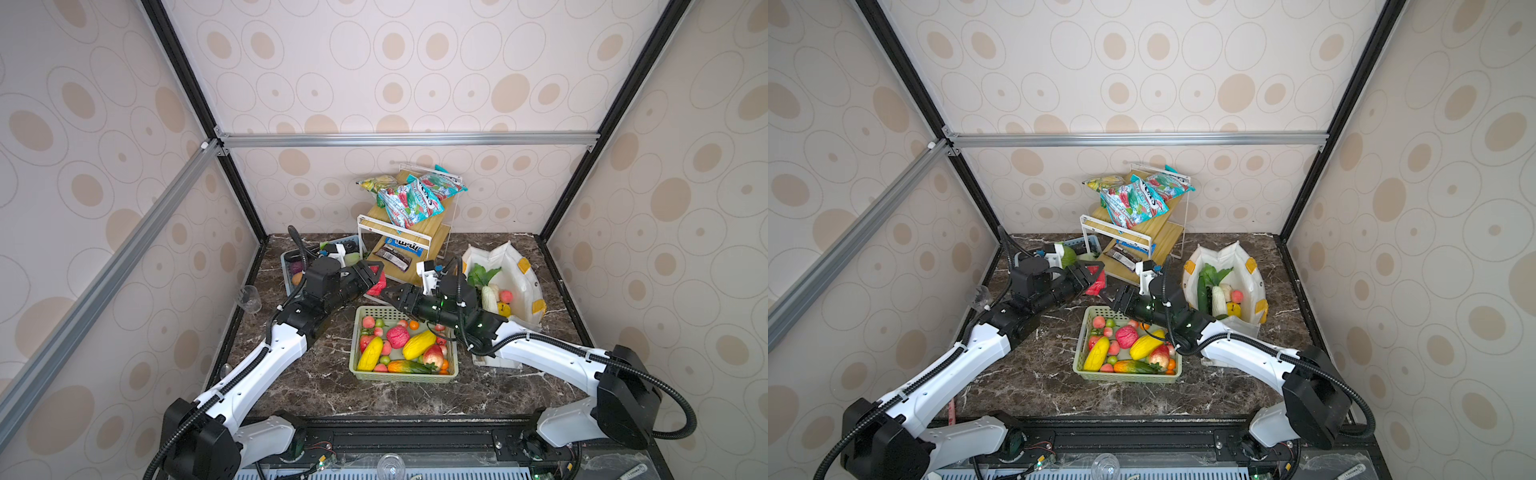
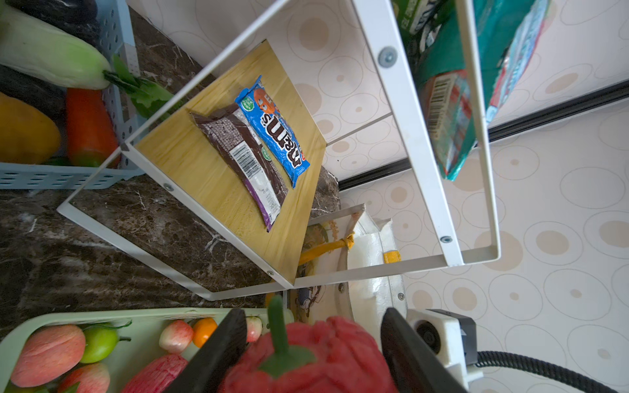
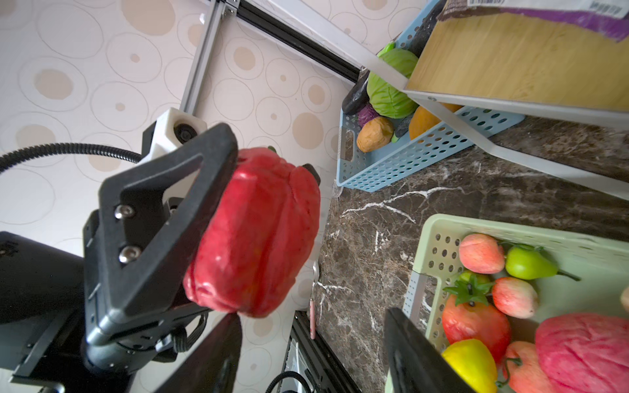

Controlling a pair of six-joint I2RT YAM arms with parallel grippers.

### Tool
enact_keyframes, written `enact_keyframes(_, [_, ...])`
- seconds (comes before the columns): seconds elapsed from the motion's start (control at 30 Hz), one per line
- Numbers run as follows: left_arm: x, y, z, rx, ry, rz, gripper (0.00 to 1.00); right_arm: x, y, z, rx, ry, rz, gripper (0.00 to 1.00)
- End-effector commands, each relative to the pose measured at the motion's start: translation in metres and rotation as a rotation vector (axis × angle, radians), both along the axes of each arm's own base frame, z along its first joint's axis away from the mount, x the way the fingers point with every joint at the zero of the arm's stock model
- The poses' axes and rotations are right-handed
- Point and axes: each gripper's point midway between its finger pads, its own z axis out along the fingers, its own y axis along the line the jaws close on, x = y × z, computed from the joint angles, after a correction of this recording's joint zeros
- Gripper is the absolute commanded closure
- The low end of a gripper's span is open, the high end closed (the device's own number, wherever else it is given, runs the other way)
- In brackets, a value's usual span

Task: Place the food into the grocery bag and tie it
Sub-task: 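Carry the red pepper toward the right gripper while the right gripper moves to meet it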

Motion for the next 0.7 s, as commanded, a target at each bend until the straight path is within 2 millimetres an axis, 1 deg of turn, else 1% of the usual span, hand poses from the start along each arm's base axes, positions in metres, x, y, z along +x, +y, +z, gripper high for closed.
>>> enact_keyframes(0.0, [-0.005,-0.005,0.009,-0.039,-0.012,-0.03,0.39,0.01,-0.007,0.035,0.179,-0.016,-0.055,0.31])
enact_keyframes(0.13, [-0.003,-0.001,0.005,-0.022,0.011,-0.004,0.39,0.01,-0.007,0.042,0.236,-0.024,-0.055,0.32])
enact_keyframes(0.2, [-0.002,0.003,-0.001,0.001,0.041,0.023,0.39,0.01,-0.009,0.041,0.238,-0.02,-0.062,0.32])
enact_keyframes(0.3, [0.0,0.004,-0.006,-0.014,0.061,0.036,0.39,0.011,-0.011,0.04,0.234,-0.018,-0.072,0.32])
enact_keyframes(0.4, [0.0,0.0,-0.007,-0.04,0.071,0.027,0.39,0.014,-0.005,0.032,0.229,0.013,-0.066,0.32])
enact_keyframes(0.53, [0.003,-0.002,-0.007,-0.048,0.081,0.029,0.38,0.02,0.006,0.025,0.295,0.074,-0.048,0.31])
enact_keyframes(0.67, [0.007,-0.006,-0.013,-0.068,0.102,0.024,0.39,0.025,0.019,0.02,0.341,0.122,-0.017,0.32])
